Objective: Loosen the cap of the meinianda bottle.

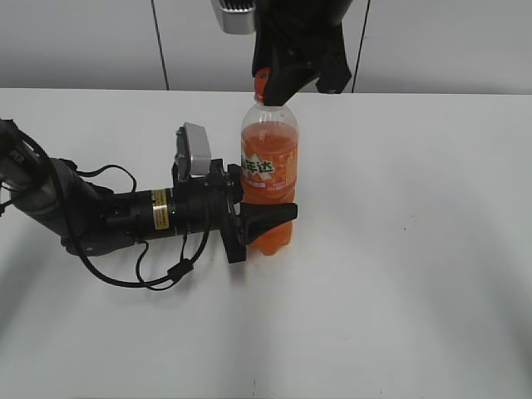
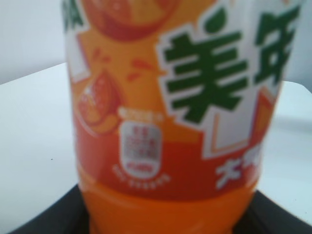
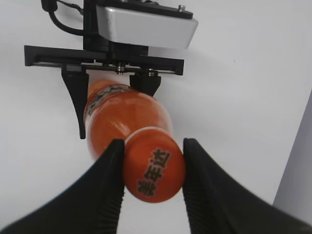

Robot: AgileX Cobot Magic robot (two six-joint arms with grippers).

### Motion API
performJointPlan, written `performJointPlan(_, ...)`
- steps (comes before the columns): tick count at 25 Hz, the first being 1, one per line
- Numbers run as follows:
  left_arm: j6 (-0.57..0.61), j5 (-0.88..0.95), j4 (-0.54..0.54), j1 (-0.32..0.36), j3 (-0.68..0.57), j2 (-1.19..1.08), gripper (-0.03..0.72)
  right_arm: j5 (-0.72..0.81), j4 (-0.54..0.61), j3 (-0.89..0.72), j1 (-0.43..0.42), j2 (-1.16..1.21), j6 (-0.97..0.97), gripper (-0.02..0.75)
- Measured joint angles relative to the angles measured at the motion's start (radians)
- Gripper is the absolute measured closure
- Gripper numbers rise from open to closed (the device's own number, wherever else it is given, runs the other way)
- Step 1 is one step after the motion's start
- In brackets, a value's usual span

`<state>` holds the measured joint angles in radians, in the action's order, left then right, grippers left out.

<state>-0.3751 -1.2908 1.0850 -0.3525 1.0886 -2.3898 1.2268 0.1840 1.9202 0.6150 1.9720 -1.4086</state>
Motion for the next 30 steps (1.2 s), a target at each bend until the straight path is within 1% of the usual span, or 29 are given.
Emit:
performJointPlan(12, 0.000, 0.000, 0.000, 0.000, 0.000, -0.001, 0.300, 0.001, -0.003, 0.000, 0.000, -0.009, -0.082, 0.465)
performJointPlan(20, 0.002, 0.000, 0.000, 0.000, 0.000, -0.001, 0.300, 0.000, -0.009, -0.001, 0.000, -0.045, -0.081, 0.465)
performJointPlan(22, 0.002, 0.000, 0.000, 0.000, 0.000, -0.001, 0.300, 0.000, -0.003, -0.001, 0.000, -0.065, -0.020, 0.465)
performJointPlan(23, 0.002, 0.000, 0.001, 0.000, 0.000, -0.001, 0.300, 0.000, 0.000, -0.001, 0.000, -0.077, 0.045, 0.465)
performJointPlan(27, 0.002, 0.000, 0.001, 0.000, 0.000, -0.001, 0.300, 0.000, 0.006, -0.001, -0.003, -0.119, 0.421, 0.465)
performJointPlan(30, 0.002, 0.000, 0.001, 0.000, 0.000, -0.001, 0.300, 0.000, 0.002, -0.001, -0.027, -0.126, 0.705, 0.465)
